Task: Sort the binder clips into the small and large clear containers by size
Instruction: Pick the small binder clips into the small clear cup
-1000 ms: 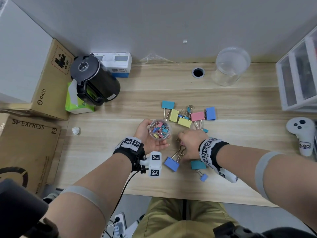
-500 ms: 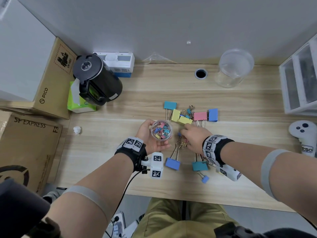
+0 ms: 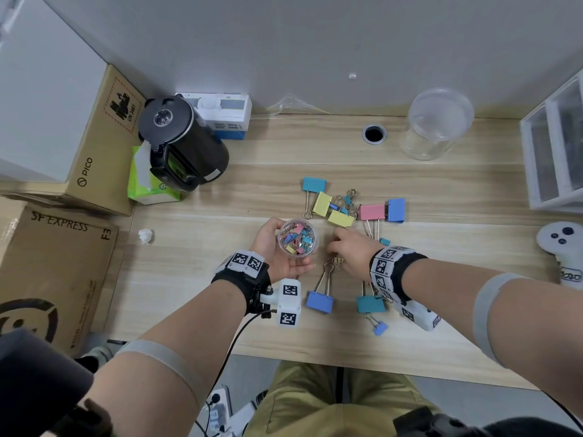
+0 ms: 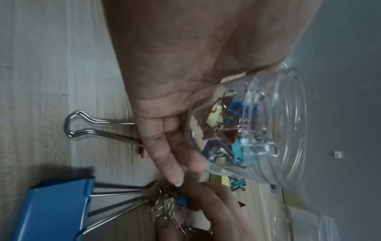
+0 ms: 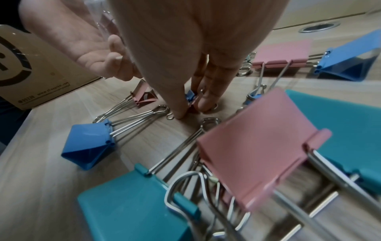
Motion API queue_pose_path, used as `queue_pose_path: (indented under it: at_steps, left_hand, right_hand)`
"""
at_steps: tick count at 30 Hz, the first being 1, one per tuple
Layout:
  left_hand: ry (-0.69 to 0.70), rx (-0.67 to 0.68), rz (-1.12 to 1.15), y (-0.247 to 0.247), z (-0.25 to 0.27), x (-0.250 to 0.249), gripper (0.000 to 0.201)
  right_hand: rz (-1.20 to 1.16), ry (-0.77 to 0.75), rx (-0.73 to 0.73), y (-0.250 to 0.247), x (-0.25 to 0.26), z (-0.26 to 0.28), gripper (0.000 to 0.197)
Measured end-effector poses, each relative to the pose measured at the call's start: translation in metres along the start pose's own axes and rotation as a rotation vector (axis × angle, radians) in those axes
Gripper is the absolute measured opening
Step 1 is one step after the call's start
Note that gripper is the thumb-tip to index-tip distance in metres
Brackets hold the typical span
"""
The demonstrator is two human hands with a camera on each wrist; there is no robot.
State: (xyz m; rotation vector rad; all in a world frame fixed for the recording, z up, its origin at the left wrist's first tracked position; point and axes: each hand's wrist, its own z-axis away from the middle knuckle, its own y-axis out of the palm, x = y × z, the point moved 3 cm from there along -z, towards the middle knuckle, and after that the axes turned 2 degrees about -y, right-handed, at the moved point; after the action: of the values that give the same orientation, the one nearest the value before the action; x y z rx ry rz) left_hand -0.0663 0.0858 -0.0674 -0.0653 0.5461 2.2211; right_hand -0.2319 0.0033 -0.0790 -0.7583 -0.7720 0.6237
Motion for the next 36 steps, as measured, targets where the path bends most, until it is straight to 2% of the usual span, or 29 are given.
queue_pose_path:
  at_steps: [6,15,21,25,32,36]
  left_hand:
    - [-0.003,0.013,-0.016,-0.001,-0.002,0.003,0.061]
    - [0.000,-0.002,-0.002,-0.001,-0.004,0.003,0.067]
    - [0.001,-0.002,-0.013,0.002,-0.003,0.005,0.062]
    - [0.001,0.004,-0.021,0.004,-0.002,0.006,0.060]
    - [-0.003,-0.019,-0.024,0.003,-0.001,0.007,0.059]
    - [0.003,-0.030,-0.026,0.006,-0.001,0.008,0.058]
  right_hand:
    - [-0.066,0.049,0.016,0.005,-0.004,-0.001,0.042]
    - [0.019,0.045,0.033,0.004,-0.007,-0.007,0.036]
    - [0.025,0.043,0.047,-0.001,-0.004,-0.009,0.025]
    - [0.040,0.050,0.070,0.002,-0.006,-0.010,0.032]
    - [-0.122,0.103,-0.018,-0.010,-0.006,-0.005,0.015]
    - [-0.255,0.172,-0.050,-0.017,-0.011,-0.002,0.020]
